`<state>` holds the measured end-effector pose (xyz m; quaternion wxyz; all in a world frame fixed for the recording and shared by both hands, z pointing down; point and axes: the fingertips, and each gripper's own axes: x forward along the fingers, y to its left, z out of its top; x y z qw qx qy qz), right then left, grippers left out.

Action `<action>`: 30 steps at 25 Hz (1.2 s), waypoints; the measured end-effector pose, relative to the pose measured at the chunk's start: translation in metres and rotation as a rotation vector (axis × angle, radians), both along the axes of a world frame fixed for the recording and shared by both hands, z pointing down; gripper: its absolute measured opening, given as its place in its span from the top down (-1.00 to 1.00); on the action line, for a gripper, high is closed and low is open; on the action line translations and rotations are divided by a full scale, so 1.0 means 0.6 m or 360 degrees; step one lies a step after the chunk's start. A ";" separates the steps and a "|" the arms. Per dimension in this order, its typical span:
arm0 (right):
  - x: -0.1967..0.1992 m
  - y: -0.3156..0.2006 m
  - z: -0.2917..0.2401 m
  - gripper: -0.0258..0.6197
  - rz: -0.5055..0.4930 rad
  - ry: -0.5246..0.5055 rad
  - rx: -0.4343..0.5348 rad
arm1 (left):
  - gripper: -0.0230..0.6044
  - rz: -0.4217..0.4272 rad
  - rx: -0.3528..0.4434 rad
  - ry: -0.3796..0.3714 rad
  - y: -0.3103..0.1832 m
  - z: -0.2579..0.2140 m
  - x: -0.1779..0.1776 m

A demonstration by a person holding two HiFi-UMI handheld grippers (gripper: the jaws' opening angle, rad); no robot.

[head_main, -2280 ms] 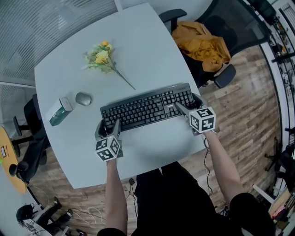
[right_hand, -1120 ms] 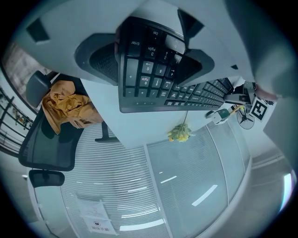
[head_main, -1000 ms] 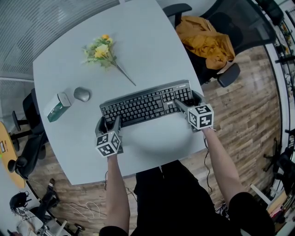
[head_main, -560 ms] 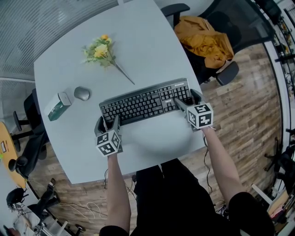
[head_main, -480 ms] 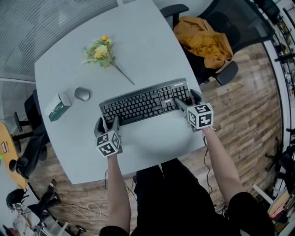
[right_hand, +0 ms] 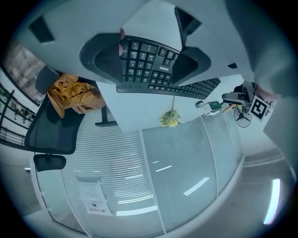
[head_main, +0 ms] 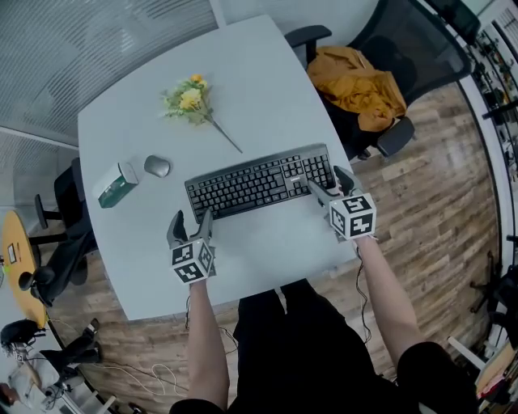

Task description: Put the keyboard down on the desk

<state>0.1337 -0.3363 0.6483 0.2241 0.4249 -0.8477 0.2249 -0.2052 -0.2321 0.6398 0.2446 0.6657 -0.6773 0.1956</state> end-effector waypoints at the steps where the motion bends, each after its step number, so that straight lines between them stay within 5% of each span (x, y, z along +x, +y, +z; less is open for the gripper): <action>1: -0.003 0.005 -0.011 -0.13 -0.0001 -0.0009 0.0017 | -0.12 0.0014 0.0019 -0.0002 0.003 -0.011 0.004; 12: -0.064 0.083 -0.141 0.06 -0.0005 -0.0103 0.0232 | -0.01 0.0192 0.0304 0.0066 0.053 -0.156 0.059; 30: -0.210 0.327 -0.382 0.46 -0.0062 -0.0335 0.0540 | 0.41 0.0385 0.0652 0.0197 0.235 -0.358 0.054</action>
